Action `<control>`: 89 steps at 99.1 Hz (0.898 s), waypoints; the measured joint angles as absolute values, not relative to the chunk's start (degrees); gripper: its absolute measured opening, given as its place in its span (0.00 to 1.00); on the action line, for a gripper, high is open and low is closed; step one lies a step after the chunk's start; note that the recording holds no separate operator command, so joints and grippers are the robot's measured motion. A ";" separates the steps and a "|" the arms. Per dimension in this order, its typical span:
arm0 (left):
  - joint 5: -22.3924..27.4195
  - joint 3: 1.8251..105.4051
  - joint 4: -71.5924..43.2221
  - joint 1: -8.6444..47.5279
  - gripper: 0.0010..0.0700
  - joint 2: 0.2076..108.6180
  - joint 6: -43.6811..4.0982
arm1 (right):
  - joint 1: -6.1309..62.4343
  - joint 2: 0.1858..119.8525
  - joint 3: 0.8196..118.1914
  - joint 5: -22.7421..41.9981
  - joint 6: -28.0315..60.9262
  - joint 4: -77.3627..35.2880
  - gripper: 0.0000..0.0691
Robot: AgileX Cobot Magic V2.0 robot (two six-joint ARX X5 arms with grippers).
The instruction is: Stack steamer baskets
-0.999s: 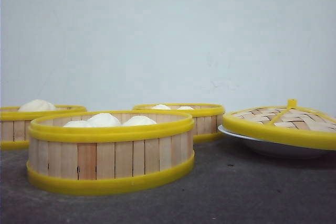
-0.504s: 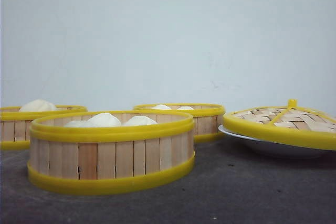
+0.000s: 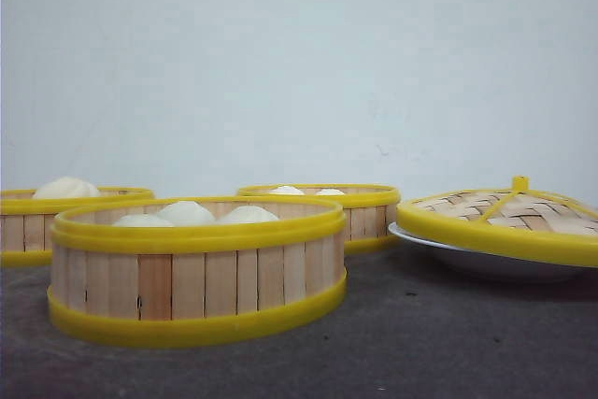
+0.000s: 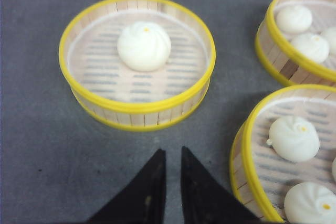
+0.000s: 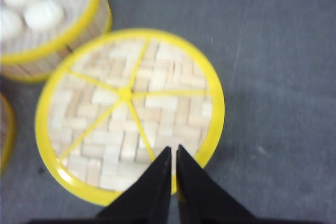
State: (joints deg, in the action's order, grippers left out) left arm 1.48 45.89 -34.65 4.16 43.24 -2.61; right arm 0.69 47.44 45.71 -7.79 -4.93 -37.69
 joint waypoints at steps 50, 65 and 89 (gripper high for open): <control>1.45 45.89 -34.72 4.16 0.68 44.29 -2.39 | 0.69 50.28 45.71 -7.55 -3.16 -37.91 0.89; 1.48 45.89 -34.70 4.16 0.70 44.29 -2.39 | 0.69 50.28 45.71 -7.55 -3.14 -37.89 0.91; 1.48 45.89 -34.65 4.16 0.70 44.29 -2.39 | 2.15 52.77 46.54 -11.42 -4.14 -31.35 0.90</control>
